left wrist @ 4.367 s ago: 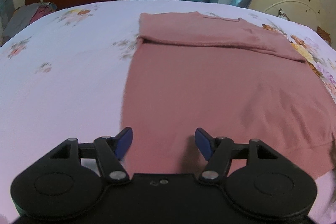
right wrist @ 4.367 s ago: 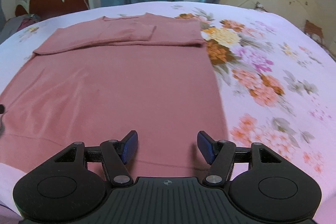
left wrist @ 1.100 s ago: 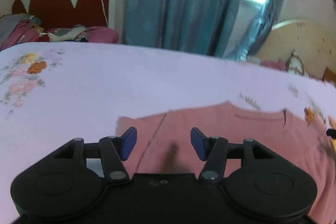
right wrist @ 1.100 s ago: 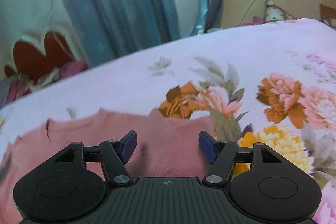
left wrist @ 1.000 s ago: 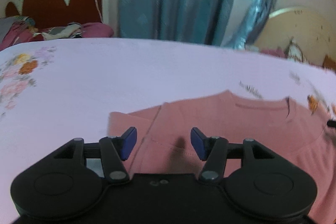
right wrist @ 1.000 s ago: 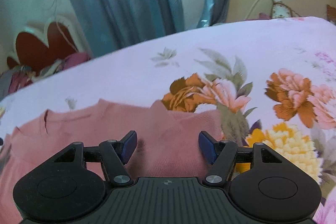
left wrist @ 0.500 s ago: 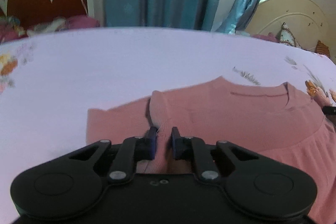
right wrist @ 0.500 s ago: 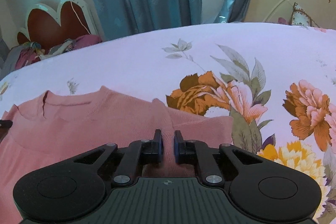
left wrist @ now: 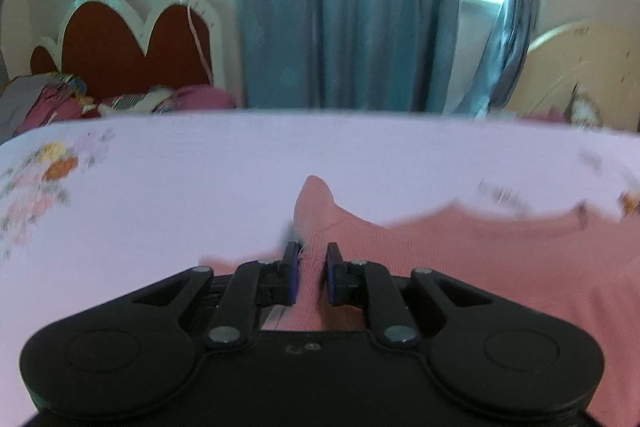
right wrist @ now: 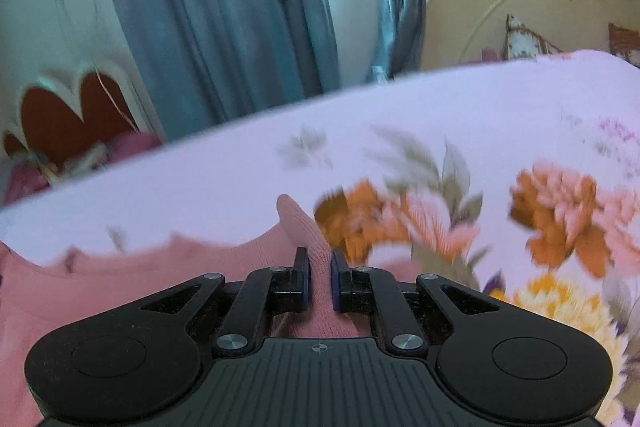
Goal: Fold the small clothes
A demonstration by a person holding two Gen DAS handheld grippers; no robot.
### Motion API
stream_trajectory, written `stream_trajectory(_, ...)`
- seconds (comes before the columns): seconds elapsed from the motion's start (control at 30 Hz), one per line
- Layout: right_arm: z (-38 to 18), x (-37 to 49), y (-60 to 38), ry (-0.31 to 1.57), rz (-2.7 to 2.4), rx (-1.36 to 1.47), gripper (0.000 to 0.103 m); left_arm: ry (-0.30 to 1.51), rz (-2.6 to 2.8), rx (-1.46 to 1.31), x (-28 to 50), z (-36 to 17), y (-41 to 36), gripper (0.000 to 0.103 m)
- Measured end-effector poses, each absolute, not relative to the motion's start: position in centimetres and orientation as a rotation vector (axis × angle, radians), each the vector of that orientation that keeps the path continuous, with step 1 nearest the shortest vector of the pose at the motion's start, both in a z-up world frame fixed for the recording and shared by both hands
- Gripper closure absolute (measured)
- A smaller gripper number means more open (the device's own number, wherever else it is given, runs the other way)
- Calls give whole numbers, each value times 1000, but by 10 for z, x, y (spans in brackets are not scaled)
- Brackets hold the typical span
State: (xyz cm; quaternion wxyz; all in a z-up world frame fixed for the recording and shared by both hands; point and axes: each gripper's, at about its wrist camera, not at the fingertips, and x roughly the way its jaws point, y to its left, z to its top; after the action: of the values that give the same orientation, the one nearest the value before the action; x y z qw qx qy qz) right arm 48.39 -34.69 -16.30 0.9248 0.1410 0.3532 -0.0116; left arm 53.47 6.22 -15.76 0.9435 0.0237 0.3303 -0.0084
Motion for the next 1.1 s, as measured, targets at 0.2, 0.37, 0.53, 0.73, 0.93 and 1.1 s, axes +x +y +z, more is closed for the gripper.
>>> stream_trajectory(0.2, -162, 484, -351, 737, -5, 284, 93, 694, 12, 113, 528, -162, 61, 78)
stream_trajectory(0.37, -148, 459, -352, 700, -10, 224, 82, 682, 22, 128, 518, -149, 69, 56)
stream_trajectory(0.53, -145, 430, -350, 699, -8, 207, 69, 641, 17, 142, 491, -133, 77, 53)
stream_trajectory(0.73, -142, 404, -308, 712, 86, 127, 69, 653, -88, 148, 457, -131, 52, 53)
stream_trajectory(0.93, -157, 386, -284, 745, 113, 59, 69, 727, -83, 173, 441, -158, 40, 52)
stream_trajectory(1.1, -172, 370, -298, 766, 60, -4, 69, 740, -50, 165, 436, -164, 57, 50)
